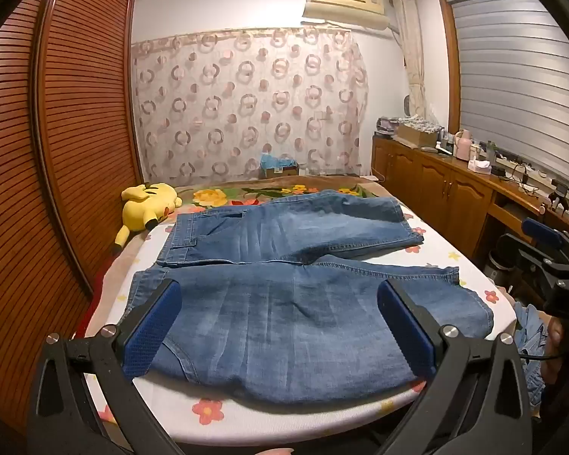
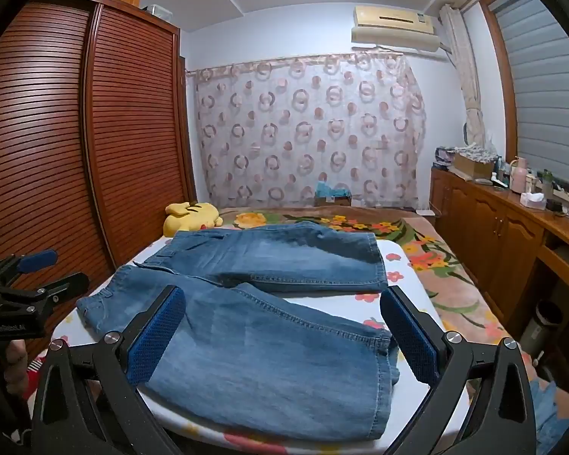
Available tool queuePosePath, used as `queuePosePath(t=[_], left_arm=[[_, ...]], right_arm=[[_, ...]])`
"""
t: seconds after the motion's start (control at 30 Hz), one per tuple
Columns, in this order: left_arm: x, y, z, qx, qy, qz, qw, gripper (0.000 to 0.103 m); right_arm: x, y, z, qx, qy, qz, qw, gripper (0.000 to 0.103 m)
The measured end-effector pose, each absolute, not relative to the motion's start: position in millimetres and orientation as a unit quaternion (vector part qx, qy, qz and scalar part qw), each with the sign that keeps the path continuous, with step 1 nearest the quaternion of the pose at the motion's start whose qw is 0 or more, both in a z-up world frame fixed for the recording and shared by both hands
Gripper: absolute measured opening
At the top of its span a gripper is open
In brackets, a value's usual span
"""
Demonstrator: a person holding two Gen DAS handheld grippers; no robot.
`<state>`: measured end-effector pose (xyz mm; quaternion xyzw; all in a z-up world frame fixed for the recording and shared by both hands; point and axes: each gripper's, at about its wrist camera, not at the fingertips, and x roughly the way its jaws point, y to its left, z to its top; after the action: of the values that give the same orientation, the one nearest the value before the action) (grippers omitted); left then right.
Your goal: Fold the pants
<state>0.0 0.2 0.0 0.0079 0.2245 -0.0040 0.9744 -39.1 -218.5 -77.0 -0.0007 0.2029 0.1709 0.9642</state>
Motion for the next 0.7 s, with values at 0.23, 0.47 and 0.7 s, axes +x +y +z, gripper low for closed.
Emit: queuePosePath(t=[0.23,0.47,0.7], left_arm=[[0.1,0.0,-0.1,0.008,0.224,-0.004,0.975,0.103],[0.0,0.2,0.0,0.008,0.223,-0.004,0.975,0.103],[0.0,0.2,-0.1,0.007,0.223,-0.004,0.975,0.103]], right_arm=[[-39.4,-218.7,-76.8,-0.003,0.202,0.169,0.965,0.102],[-37.7,-221.3,-75.9,-0.006,0.204,0.169,0.964,0.102],[-39.4,-219.1,-76.7,-0.008,0.203,0.169,0.964,0.102]])
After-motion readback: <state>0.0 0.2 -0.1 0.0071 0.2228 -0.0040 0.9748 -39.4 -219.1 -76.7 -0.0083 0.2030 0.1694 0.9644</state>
